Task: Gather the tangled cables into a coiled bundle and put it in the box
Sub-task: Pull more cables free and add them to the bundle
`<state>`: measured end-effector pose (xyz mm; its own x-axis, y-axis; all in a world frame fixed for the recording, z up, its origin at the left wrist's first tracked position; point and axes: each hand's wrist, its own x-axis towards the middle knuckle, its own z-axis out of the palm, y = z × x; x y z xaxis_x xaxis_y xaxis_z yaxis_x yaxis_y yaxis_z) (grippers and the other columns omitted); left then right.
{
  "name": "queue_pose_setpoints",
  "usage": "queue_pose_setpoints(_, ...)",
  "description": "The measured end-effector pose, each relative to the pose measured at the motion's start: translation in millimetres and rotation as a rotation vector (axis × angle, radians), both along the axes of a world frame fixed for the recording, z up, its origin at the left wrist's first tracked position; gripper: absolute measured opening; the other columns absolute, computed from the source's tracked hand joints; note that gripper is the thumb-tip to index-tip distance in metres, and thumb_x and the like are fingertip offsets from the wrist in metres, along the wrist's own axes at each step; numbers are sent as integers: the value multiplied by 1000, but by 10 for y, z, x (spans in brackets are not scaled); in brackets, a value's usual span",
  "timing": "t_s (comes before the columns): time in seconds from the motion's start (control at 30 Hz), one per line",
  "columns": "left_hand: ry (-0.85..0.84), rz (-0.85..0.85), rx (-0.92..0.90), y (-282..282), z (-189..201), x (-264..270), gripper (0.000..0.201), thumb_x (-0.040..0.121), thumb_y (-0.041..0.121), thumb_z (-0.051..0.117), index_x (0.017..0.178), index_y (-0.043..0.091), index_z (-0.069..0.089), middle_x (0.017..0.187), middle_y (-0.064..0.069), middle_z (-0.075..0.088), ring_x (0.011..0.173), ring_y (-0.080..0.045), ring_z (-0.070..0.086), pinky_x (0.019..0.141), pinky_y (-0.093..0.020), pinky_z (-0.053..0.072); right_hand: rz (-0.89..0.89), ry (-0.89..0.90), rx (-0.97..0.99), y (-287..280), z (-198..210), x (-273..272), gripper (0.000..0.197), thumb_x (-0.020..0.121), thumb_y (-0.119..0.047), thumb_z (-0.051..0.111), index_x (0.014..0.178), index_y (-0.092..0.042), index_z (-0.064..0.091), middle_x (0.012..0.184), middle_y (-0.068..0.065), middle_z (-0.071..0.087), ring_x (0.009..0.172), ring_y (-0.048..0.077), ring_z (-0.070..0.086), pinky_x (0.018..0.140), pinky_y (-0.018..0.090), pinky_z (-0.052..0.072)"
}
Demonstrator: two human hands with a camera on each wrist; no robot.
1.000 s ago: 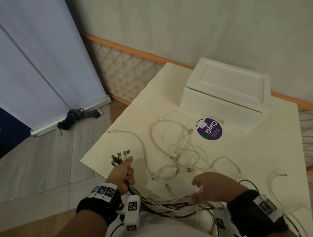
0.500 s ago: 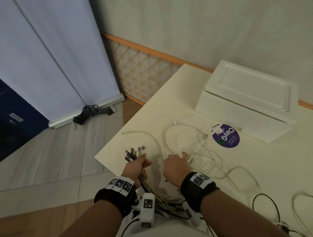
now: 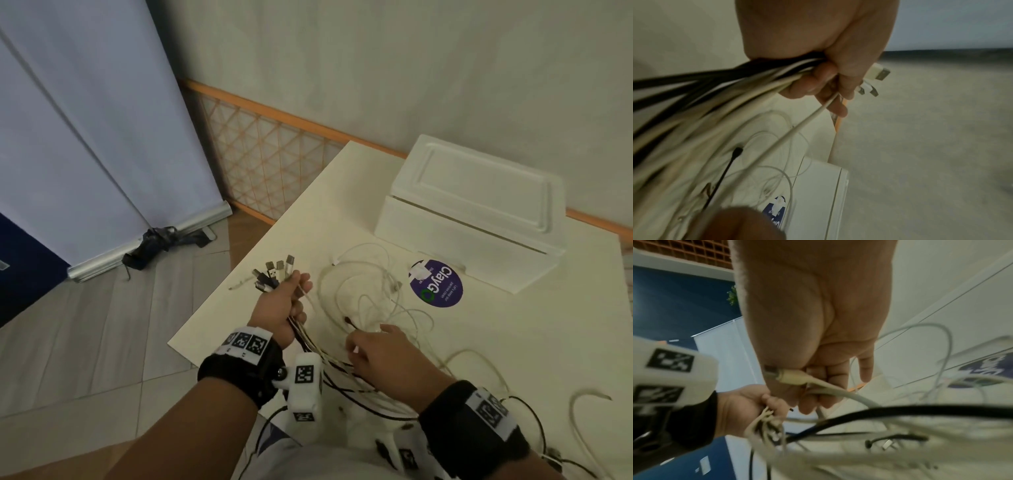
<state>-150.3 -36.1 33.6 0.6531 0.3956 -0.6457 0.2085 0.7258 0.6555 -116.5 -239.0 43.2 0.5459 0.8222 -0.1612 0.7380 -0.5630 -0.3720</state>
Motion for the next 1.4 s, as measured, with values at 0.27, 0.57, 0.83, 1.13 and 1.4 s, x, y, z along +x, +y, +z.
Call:
queue_pose_setpoints(0.27,28,76,96,-49,90,188,17,94,32,58,93,18,67,96,-2,74,38,-8,28,43,-22,33,26,6,-162,-376,-7,164,23,84,-40,40,95,-29,56,78,-13,57,84,8,59,102,29,20)
queue_pose_setpoints(0.57,-30,155,279,93,157,198,27,91,40,60,76,18,64,60,2,66,36,-9,35,46,-25,34,-47,-15,-239,-601,-28,296,20,83,-38,39,84,-27,56,78,-9,58,78,13,57,77,30,31)
queue_pose_setpoints(0.83,-65,-57,343,114,125,100,29,87,34,66,66,18,54,48,2,51,47,-15,44,54,-28,38,-148,-143,191,-638,288,579,16,80,-6,65,87,-16,75,90,1,68,84,20,66,76,25,48)
queue_pose_setpoints(1.13,-326,-540,556,-521,640,252,18,86,12,68,69,19,68,51,-2,47,41,-10,38,45,-23,36,-279,-39,641,-39,1098,543,14,86,-11,66,96,-15,75,86,-10,68,76,1,60,76,16,49)
queue_pose_setpoints(1.4,-336,-635,544,-521,666,262,3,88,15,66,85,15,65,52,8,51,41,-4,46,44,-18,38,-338,146,881,-41,1037,426,14,83,-4,69,90,-14,75,80,-13,69,78,3,66,74,15,51)
